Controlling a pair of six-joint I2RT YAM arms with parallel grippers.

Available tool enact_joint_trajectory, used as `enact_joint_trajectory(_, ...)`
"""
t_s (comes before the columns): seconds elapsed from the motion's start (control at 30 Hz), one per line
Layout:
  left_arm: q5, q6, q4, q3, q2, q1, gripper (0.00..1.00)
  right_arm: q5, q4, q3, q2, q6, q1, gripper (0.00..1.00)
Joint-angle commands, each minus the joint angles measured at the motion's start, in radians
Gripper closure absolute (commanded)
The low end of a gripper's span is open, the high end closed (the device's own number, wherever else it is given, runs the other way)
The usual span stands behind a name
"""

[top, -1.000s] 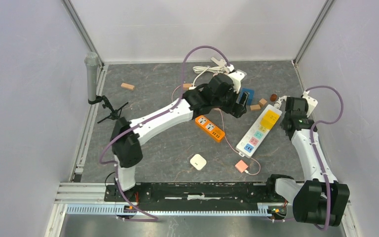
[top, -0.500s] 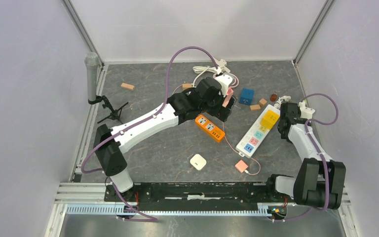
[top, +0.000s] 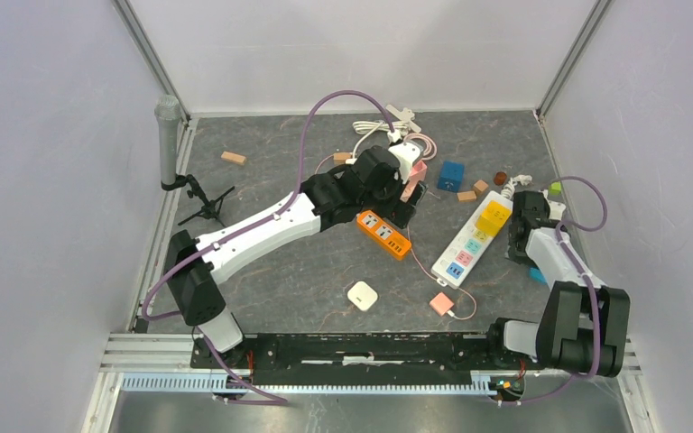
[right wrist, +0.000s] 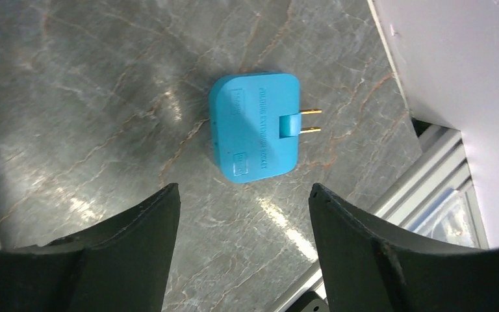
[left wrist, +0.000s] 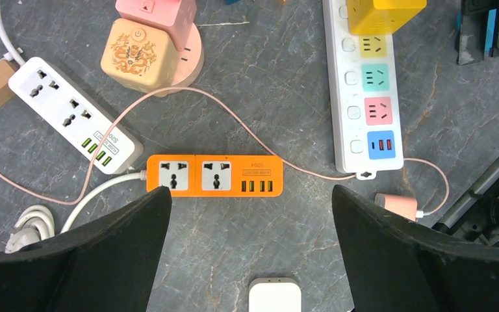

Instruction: Pull the plug off the socket

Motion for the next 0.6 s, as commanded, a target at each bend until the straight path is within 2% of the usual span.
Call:
enact_joint_trajectory(0.0,0.026,0.016,0.010,0.007,-0.008,0.003,0.00,-0.106,0.016,0.046,-0.074,-0.029,-0.004,0.22)
enact_joint_trajectory(0.17,0.110,-0.023,0.010,0.028,0.040,0.004,0.00,-0.263,0.010,0.136,-0.175,-0.058,-0.004,0.14)
enact_joint_trajectory(0.27,0.177,-0.046,0.013,0.056,0.080,0.004,0.00,-0.401,0.055,0.155,-0.236,-0.058,-0.004,0.03)
enact_joint_trajectory(0.4,0.240,-0.077,0.034,0.088,0.137,0.004,0.00,-0.579,0.151,0.144,-0.271,-0.034,-0.004,0.02)
enact_joint_trajectory(0.5,0.282,-0.099,0.067,0.098,0.178,0.005,0.00,-0.660,0.186,0.139,-0.226,0.012,-0.002,0.02)
enact_joint_trajectory(0.57,0.303,-0.110,0.089,0.107,0.211,0.004,0.00,-0.659,0.174,0.149,-0.175,0.036,0.002,0.04)
